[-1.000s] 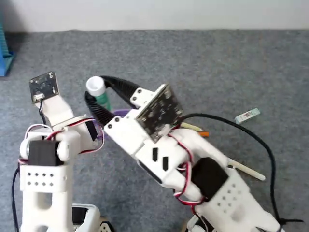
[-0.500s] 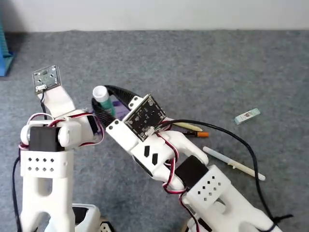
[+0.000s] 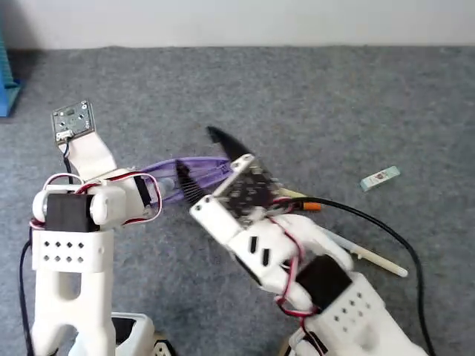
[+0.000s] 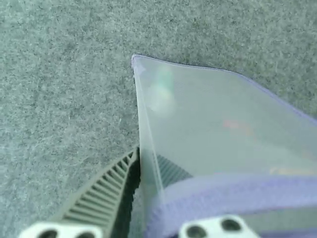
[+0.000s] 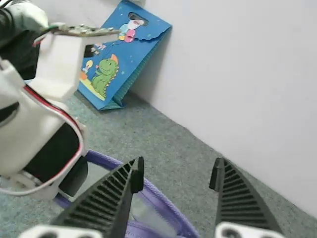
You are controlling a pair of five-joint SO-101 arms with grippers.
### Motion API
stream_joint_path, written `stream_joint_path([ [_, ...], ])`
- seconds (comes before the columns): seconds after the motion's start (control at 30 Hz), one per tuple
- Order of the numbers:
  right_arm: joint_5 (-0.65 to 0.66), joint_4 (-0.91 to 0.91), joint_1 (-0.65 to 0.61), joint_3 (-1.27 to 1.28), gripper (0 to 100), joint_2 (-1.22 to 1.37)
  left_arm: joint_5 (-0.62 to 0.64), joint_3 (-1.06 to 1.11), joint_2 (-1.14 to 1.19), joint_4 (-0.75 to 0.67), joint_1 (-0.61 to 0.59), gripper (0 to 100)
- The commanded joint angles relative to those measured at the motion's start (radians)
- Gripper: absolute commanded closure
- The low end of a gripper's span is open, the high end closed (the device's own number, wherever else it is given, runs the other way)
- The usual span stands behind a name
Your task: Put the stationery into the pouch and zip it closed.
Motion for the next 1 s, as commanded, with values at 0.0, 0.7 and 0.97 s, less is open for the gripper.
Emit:
stream_joint_path([
  [0.0, -0.121, 0.085, 0.151, -0.012, 77.9, -0.082, 0.009, -0.015, 0.031, 0.002, -0.008, 99],
  [0.7, -0.468, 0.573, 0.839, -0.167, 77.8, 0.509, 0.003, 0.035, 0.029, 0.002, -0.008, 99],
  [0.97, -0.474, 0.575, 0.963, -0.509, 77.8, 0.908, 0.003, 0.028, 0.031, 0.000, -0.002, 99],
])
